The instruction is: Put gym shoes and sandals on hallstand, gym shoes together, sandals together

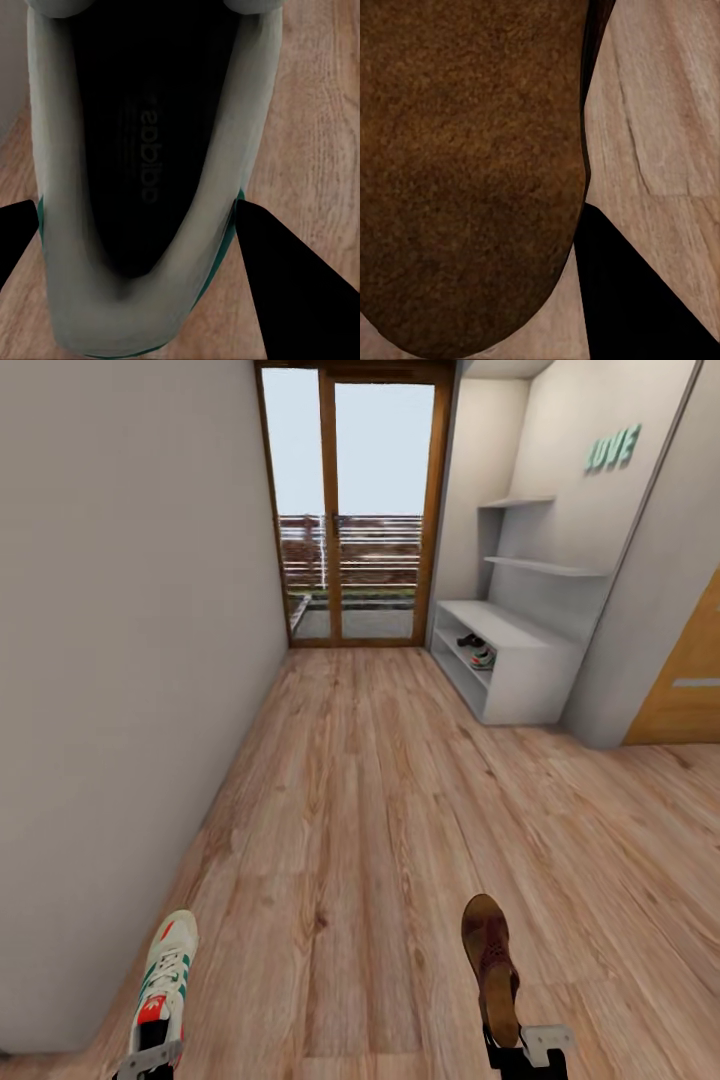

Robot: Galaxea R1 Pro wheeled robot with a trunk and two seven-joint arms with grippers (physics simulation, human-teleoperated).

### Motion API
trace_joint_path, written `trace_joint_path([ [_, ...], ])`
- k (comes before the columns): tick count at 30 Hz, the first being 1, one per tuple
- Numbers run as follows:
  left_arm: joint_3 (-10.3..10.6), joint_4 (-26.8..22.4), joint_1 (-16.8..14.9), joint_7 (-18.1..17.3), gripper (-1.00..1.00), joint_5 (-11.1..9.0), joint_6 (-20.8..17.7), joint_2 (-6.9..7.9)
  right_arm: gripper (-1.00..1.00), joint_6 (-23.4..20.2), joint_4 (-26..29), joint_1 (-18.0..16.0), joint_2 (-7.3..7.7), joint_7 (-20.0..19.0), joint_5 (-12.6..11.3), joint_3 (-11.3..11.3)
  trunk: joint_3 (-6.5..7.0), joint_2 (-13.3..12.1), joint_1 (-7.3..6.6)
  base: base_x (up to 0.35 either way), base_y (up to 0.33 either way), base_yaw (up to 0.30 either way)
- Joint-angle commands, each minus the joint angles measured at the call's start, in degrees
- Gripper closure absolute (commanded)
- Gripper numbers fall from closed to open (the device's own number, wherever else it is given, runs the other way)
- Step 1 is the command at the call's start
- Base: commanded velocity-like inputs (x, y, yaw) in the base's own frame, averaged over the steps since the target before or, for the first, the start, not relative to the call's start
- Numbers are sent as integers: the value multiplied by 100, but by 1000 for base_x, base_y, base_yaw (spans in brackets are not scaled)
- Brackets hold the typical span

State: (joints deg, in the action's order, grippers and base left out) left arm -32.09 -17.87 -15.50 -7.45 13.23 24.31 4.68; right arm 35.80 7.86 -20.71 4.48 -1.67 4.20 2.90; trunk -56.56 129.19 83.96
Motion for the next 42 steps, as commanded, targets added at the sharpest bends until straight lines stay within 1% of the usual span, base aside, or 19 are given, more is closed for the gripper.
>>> trace_joint_path([
  [1,-51,3,-5,-37,100,48,21,-2,100,15,-3,-4,2,-22,23,36,-5,2,2,340,0,0],
  [42,-51,3,-5,-37,100,64,21,-2,100,9,-3,-4,9,-26,25,36,-5,2,2,340,0,0],
])
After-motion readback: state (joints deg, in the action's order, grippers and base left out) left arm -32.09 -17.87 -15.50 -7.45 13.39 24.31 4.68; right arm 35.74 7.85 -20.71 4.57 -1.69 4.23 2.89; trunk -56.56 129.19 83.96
